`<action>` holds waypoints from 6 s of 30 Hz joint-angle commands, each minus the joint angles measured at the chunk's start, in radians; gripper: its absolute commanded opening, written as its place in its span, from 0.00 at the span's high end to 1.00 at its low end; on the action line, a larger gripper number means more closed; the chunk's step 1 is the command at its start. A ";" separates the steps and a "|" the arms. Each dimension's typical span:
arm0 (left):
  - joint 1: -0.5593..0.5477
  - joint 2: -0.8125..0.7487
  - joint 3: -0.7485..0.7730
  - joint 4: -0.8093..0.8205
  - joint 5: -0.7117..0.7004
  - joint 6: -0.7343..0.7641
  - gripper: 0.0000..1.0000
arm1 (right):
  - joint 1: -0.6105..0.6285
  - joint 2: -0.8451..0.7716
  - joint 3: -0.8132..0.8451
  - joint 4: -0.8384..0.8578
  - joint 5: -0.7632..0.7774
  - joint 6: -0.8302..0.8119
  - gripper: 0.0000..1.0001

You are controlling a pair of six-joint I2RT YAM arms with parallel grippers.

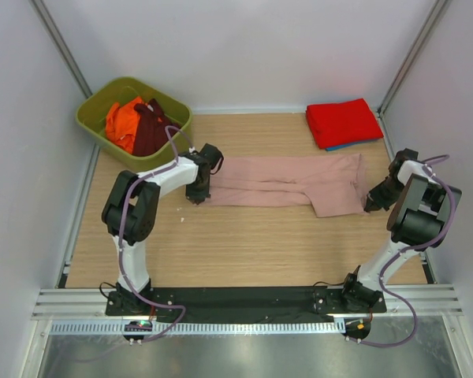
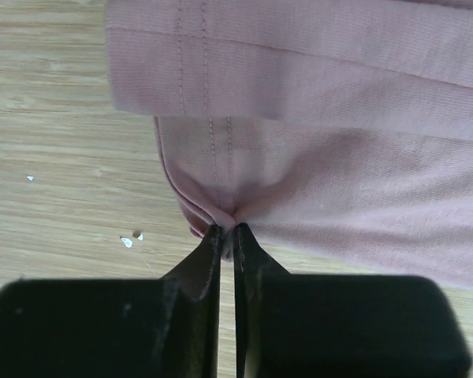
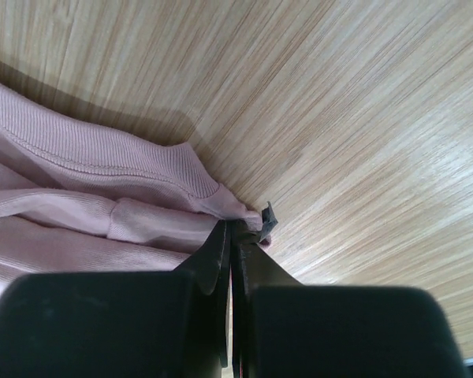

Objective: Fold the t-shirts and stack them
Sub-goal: Fold the tshirt

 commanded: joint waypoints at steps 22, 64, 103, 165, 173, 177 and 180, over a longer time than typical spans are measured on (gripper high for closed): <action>-0.002 -0.333 -0.199 -0.133 0.061 -0.076 0.46 | 0.071 -0.193 0.096 -0.230 0.220 -0.072 0.45; 0.025 -0.353 -0.070 -0.145 0.251 -0.050 0.55 | 0.261 -0.060 0.106 -0.105 0.068 -0.155 0.68; 0.091 -0.143 -0.066 -0.099 0.098 -0.022 0.57 | 0.233 -0.078 0.135 -0.165 0.152 -0.106 0.48; 0.143 0.068 0.215 -0.087 0.078 0.021 0.71 | 0.201 0.004 0.126 -0.058 -0.098 -0.129 0.45; 0.143 0.067 0.220 -0.093 0.078 0.022 0.92 | 0.201 0.006 0.127 -0.061 -0.095 -0.116 0.45; 0.143 0.058 0.227 -0.102 0.064 0.019 1.00 | 0.203 -0.002 0.126 -0.070 -0.093 -0.110 0.43; 0.143 0.039 0.220 -0.105 0.061 0.013 1.00 | 0.203 -0.011 0.124 -0.079 -0.088 -0.118 0.41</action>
